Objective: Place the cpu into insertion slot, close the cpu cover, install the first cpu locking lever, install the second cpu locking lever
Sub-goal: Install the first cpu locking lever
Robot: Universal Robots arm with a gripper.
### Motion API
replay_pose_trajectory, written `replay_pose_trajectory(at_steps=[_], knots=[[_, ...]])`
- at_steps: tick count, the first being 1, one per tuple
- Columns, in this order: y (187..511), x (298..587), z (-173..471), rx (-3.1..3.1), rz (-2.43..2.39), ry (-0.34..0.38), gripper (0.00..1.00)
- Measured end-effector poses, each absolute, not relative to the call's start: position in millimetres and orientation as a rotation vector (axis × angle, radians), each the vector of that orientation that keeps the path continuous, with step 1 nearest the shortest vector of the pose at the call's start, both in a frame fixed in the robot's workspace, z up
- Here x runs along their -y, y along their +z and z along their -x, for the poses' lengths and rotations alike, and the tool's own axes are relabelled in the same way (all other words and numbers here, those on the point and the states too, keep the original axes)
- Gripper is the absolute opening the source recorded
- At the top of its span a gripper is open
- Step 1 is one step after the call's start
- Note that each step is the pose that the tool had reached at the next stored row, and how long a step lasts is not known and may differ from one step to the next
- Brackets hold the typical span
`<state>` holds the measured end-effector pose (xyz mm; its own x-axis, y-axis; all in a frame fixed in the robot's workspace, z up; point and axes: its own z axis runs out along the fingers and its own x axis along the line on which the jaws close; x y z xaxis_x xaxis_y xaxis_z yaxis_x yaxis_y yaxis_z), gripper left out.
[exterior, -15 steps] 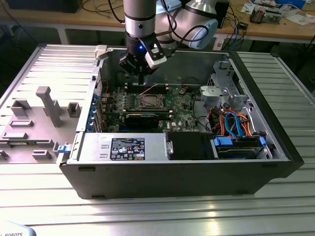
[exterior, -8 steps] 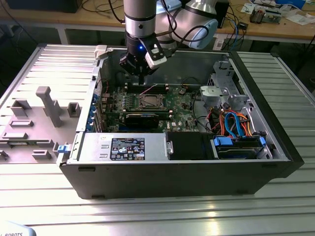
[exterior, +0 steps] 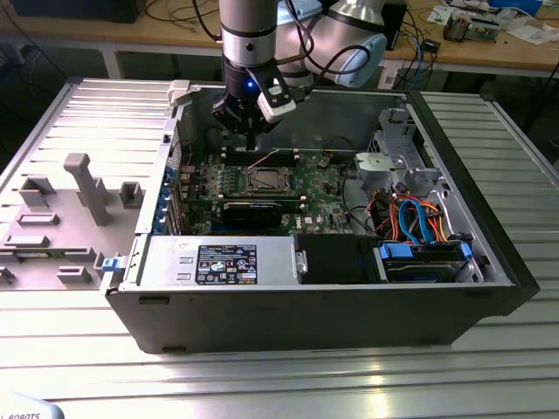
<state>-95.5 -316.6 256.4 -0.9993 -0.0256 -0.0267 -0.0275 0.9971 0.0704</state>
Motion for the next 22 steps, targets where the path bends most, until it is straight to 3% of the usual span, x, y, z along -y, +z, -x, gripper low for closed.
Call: replay_pose_trajectory(at_steps=[22], knots=[[238.0,307.8,74.5,-3.113,0.095,0.119,0.11]])
